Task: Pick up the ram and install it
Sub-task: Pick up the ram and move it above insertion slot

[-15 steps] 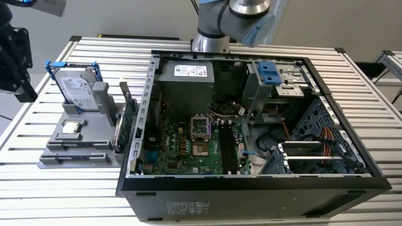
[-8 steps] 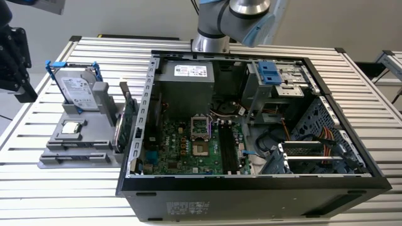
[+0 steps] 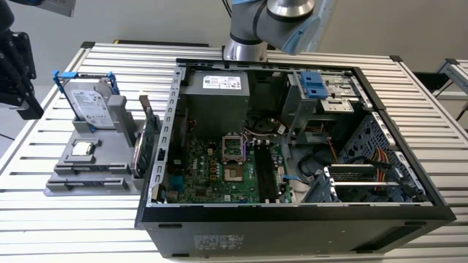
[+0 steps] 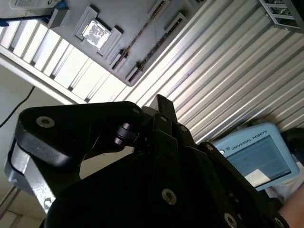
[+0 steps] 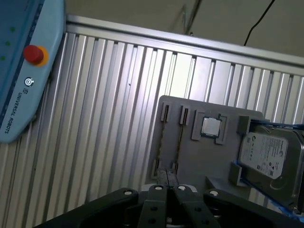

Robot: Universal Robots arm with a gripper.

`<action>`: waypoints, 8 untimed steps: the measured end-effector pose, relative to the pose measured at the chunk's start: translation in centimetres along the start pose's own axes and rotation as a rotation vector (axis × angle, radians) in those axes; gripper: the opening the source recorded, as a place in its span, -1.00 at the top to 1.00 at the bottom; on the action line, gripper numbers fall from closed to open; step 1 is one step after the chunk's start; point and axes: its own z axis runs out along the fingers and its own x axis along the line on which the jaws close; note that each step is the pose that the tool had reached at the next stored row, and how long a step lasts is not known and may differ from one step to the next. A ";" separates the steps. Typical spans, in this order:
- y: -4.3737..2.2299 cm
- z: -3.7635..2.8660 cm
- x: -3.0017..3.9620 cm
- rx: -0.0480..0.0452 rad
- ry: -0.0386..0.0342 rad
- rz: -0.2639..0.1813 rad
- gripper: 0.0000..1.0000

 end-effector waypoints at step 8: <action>0.00 0.00 0.00 0.0001 0.0004 -0.008 -1.00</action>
